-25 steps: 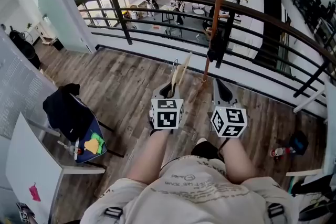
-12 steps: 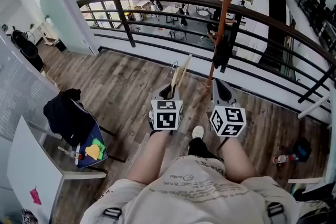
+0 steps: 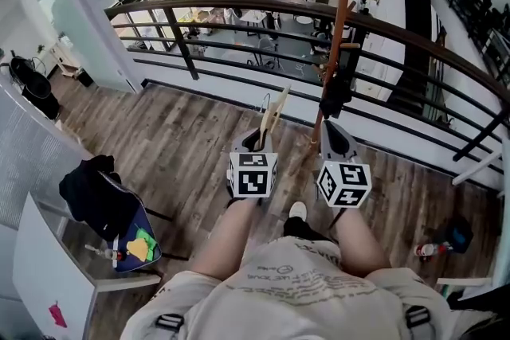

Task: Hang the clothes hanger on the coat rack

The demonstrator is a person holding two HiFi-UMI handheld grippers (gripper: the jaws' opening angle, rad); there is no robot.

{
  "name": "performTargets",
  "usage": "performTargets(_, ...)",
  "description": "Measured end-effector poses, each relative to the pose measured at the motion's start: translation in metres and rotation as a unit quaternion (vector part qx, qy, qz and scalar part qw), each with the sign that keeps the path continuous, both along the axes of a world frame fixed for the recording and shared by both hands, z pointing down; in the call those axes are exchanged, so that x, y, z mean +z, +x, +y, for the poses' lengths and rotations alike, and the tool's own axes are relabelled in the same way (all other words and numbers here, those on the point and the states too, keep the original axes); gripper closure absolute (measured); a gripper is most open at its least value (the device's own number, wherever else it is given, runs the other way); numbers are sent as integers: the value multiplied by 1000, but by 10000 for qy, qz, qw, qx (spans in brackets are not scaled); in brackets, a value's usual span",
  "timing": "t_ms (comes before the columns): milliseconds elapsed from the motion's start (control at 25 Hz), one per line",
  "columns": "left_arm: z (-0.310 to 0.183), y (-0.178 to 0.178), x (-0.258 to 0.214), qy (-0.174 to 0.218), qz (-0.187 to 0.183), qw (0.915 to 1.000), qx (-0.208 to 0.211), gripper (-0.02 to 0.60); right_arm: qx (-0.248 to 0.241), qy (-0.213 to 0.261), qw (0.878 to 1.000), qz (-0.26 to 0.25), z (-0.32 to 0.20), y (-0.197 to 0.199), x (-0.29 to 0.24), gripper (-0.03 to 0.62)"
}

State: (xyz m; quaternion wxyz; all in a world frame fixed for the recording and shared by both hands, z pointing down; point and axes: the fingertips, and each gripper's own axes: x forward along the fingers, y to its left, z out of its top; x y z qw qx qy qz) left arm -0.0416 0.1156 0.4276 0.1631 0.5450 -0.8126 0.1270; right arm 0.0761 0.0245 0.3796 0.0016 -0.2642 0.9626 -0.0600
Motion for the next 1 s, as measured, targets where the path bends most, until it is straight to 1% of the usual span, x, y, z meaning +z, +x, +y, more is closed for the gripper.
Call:
performTargets(360, -95, -50, 3, -162, 92, 9998, 11, 531, 96, -38, 9999, 103, -97, -40, -3, 591)
performTargets(600, -156, -83, 9, -253, 69, 9997, 6, 531, 117, -128, 9998, 112, -158, -64, -1, 591)
performTargets(760, -207, -116, 25, -344, 39, 9994, 29, 531, 119, -93, 9997, 173, -212, -90, 13, 591)
performTargets(880, -243, -141, 29, -451, 64, 9990, 2, 531, 162, -219, 9994, 207, -255, -105, 17, 591)
performTargets(1000, -269, -147, 35, -497, 123, 9987, 12, 531, 139, -289, 9991, 295, -279, -109, 22, 591)
